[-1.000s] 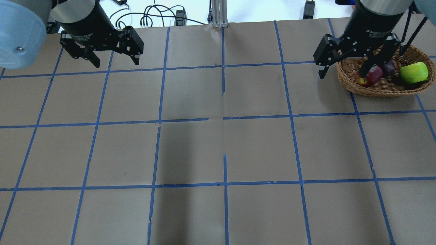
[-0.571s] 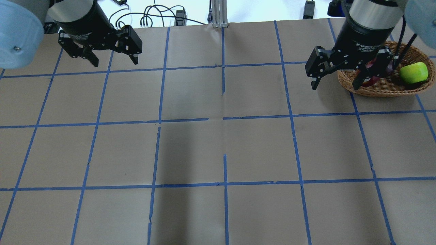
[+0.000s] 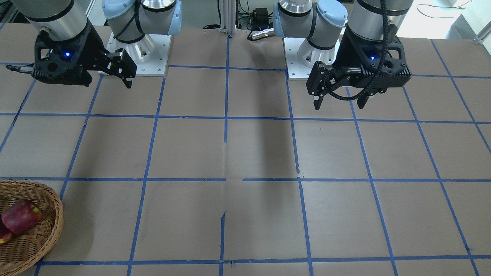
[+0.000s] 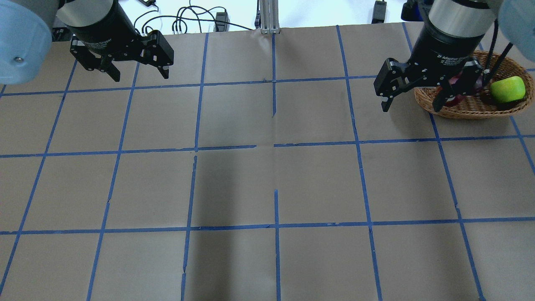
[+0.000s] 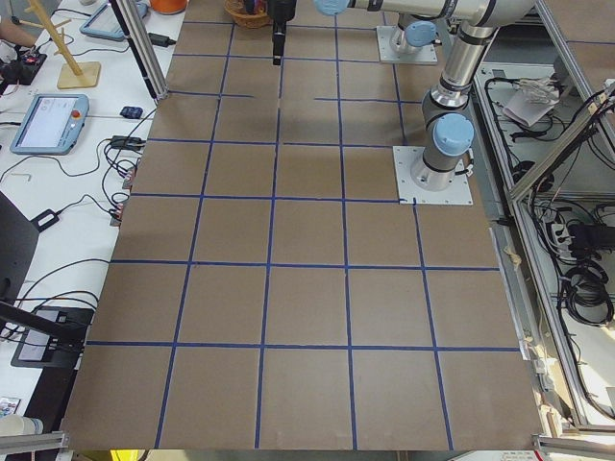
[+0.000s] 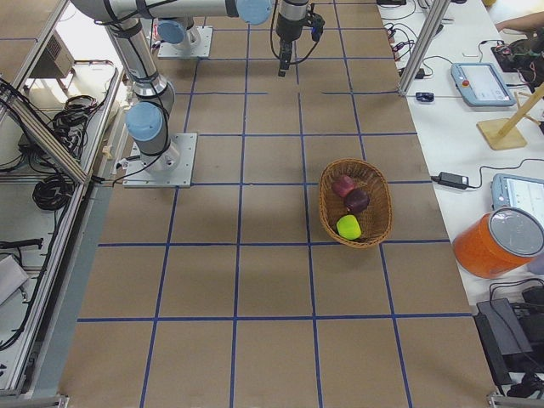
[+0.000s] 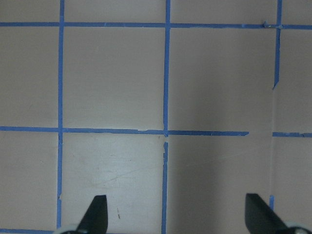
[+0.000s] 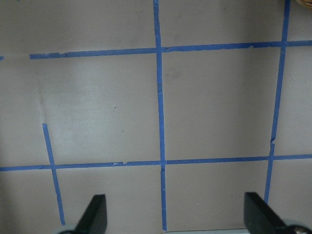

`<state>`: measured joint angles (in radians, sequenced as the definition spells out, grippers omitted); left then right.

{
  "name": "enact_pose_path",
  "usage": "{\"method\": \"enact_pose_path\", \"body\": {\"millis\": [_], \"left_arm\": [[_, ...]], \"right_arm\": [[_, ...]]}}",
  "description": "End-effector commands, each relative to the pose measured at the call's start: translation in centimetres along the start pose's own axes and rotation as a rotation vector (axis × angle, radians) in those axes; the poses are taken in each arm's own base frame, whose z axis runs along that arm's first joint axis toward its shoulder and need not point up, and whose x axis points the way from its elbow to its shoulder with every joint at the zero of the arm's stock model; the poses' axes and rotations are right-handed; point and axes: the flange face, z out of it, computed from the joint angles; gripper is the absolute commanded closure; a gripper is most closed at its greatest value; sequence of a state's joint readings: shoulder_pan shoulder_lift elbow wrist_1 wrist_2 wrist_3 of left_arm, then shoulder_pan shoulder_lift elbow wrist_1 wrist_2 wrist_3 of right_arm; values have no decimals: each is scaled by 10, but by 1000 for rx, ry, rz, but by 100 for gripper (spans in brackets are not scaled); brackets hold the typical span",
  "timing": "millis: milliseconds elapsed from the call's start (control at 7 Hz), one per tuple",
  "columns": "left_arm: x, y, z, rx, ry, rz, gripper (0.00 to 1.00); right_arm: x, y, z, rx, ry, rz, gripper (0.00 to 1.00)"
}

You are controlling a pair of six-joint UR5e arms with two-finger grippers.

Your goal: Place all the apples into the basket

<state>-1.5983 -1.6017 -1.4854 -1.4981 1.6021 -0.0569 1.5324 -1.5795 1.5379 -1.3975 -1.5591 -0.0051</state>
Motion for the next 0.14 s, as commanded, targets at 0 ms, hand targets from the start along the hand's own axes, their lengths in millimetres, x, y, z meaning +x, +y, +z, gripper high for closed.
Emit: {"method": "enact_pose_path", "body": {"millis": [0], "left_arm": [[0,2,-1,2,-1,0,0]], "right_arm": [[0,1,2,0,1,-7,0]]}}
